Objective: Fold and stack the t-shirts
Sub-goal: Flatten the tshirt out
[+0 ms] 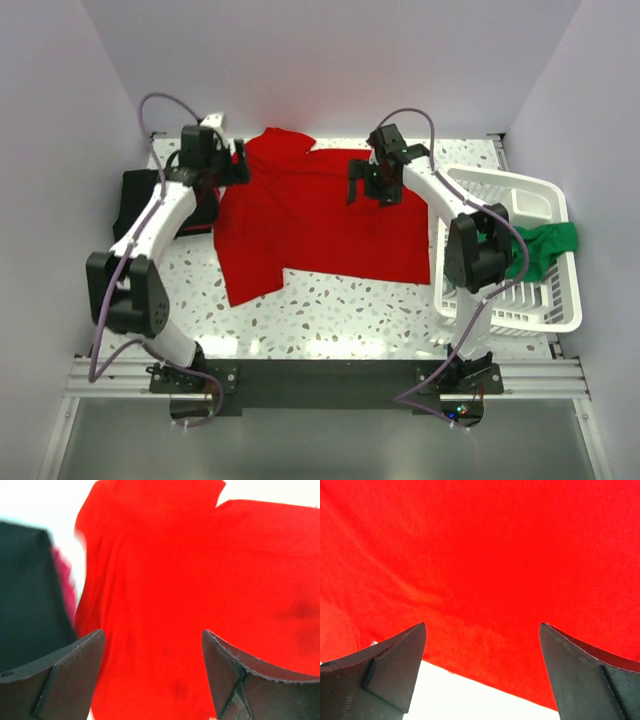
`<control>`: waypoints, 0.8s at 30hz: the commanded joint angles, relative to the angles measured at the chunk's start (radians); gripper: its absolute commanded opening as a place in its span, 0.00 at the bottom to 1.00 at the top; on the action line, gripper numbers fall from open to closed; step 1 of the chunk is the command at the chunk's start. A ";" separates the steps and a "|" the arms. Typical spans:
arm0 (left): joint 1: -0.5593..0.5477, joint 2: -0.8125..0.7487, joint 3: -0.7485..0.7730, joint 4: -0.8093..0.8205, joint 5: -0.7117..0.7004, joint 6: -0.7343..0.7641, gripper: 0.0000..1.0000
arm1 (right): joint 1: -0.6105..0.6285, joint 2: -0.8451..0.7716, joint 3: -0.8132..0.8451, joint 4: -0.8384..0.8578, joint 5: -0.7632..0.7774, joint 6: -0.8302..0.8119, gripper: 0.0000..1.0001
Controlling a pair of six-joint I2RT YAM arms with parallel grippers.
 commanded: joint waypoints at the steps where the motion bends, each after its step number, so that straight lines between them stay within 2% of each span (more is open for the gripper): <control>1: -0.013 -0.148 -0.233 -0.046 -0.124 -0.083 0.79 | 0.004 -0.079 -0.074 0.040 -0.019 -0.014 0.97; 6: -0.043 -0.323 -0.500 -0.119 -0.183 -0.186 0.71 | 0.002 -0.128 -0.183 0.060 -0.035 -0.020 0.95; 13: -0.119 -0.474 -0.671 -0.247 -0.244 -0.340 0.63 | 0.004 -0.146 -0.229 0.069 -0.073 -0.026 0.92; 24: -0.184 -0.420 -0.757 -0.304 -0.238 -0.469 0.53 | 0.004 -0.159 -0.248 0.093 -0.098 -0.006 0.92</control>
